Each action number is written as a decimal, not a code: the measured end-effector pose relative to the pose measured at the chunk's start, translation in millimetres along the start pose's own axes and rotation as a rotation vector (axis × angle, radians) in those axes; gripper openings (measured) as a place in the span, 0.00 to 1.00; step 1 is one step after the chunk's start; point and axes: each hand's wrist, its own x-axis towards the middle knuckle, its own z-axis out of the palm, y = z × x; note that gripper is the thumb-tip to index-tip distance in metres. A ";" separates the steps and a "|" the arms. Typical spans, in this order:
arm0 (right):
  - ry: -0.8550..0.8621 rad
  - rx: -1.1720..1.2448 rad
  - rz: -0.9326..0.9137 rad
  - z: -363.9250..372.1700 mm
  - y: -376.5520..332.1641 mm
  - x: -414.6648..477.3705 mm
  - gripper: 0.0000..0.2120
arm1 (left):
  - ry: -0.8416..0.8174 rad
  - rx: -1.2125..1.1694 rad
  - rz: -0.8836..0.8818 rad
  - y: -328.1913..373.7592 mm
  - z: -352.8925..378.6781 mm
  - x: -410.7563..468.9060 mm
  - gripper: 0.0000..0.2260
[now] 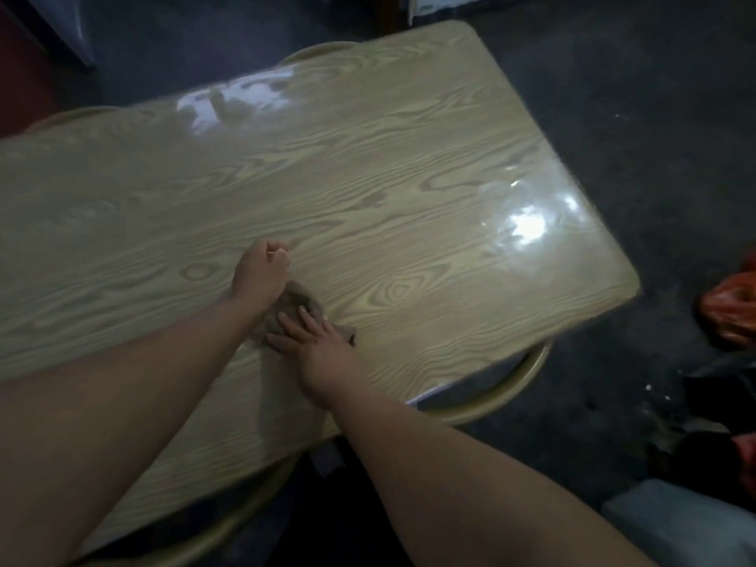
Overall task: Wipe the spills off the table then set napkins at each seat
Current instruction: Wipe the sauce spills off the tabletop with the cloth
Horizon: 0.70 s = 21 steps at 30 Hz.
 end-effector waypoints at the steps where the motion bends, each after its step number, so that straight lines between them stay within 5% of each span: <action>1: 0.005 -0.055 -0.010 -3.0 12.7 -4.5 0.24 | -0.005 0.007 0.001 1.7 -1.0 -2.0 0.12; 3: 0.031 -0.110 0.057 -16.9 42.9 -16.5 0.25 | -0.015 0.023 0.000 3.6 -0.8 -6.9 0.12; 8: 0.154 -0.055 0.573 -65.2 138.7 -46.4 0.34 | -0.062 0.021 0.037 -5.2 1.8 -11.7 0.10; 13: 0.319 -0.008 0.835 -41.4 107.9 -45.5 0.28 | -0.098 0.034 0.030 -13.7 6.7 -9.7 0.08; 21: 0.359 0.082 0.511 -18.3 7.2 1.0 0.09 | -0.078 0.022 0.021 4.5 8.0 6.8 0.11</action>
